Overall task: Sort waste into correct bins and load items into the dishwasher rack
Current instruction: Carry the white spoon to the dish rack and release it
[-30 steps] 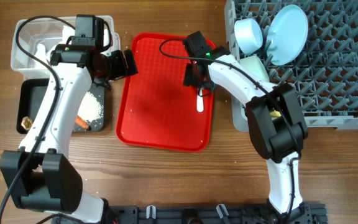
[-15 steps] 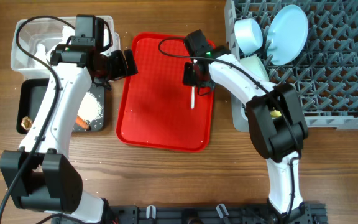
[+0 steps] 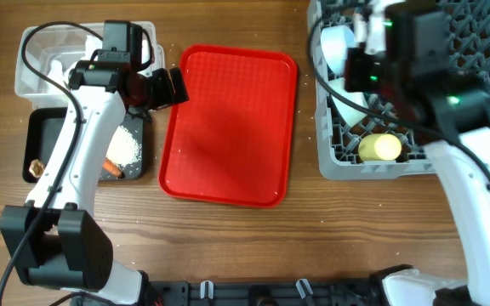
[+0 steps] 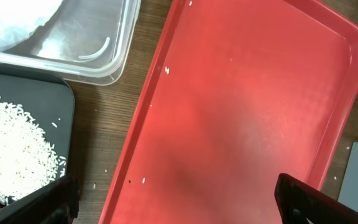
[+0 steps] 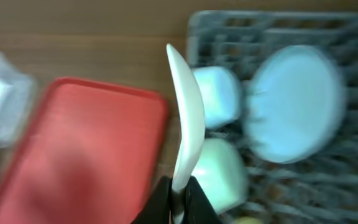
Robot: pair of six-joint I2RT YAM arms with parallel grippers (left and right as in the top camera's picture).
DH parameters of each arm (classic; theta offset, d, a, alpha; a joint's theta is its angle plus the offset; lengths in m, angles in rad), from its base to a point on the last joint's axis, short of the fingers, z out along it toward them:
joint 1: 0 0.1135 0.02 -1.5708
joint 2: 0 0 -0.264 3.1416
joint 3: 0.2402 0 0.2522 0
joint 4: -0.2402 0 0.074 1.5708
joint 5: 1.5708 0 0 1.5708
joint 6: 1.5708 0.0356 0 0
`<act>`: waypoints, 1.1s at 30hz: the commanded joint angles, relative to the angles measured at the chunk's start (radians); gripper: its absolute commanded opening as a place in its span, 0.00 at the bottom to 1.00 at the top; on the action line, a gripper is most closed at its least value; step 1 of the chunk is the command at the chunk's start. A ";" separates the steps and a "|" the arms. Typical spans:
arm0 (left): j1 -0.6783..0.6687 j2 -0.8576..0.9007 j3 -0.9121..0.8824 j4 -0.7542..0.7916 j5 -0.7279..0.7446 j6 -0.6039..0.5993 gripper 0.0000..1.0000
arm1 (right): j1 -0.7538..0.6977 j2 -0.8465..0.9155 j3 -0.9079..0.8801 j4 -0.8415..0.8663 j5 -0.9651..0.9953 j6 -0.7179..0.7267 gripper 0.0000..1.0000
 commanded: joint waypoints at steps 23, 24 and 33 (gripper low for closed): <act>-0.001 -0.012 0.008 0.002 -0.006 -0.005 1.00 | -0.234 0.179 -0.242 0.091 0.111 -0.238 0.42; -0.001 -0.012 0.008 0.002 -0.006 -0.005 1.00 | -0.234 0.179 -0.242 0.092 0.111 -0.238 0.43; -0.001 -0.012 0.008 0.002 -0.006 -0.005 1.00 | -0.234 0.152 -0.227 0.059 -0.090 -0.211 0.42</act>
